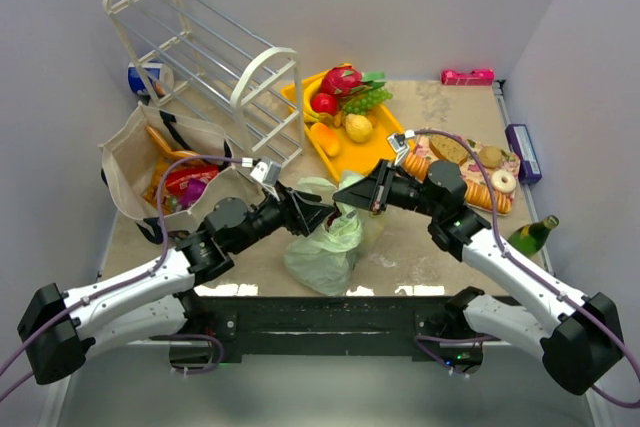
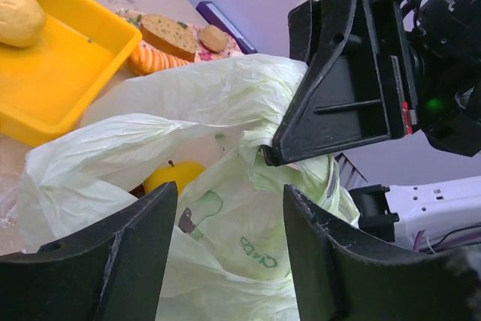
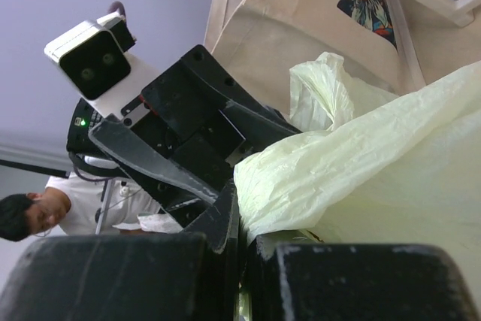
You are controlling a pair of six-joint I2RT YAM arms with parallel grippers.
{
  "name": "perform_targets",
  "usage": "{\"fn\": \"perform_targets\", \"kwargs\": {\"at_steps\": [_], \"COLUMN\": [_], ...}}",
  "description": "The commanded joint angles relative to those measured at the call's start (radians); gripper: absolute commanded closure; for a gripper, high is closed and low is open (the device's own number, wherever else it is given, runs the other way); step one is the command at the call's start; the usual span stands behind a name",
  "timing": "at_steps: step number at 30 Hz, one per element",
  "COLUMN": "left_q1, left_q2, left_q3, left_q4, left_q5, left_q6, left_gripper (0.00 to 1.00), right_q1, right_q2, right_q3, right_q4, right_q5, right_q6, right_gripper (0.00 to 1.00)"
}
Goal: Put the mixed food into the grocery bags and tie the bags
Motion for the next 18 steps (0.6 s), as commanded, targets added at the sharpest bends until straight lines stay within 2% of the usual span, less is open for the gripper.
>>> {"fn": "perform_targets", "kwargs": {"at_steps": [1,18], "left_q1": [0.011,0.018], "left_q2": [0.040,0.149], "left_q3": [0.043,0.038], "left_q4": [0.130,0.251], "left_q5": [0.062,0.093], "left_q6": [-0.066,-0.100], "left_gripper": [0.39,0.53], "right_q1": [-0.004,-0.004], "right_q2": [-0.030,-0.038], "right_q3": [-0.009,-0.053], "right_q4": [0.076,0.151], "right_q5": [-0.036,-0.035], "right_q6": [0.030,0.087], "right_gripper": [1.00,1.00]}}
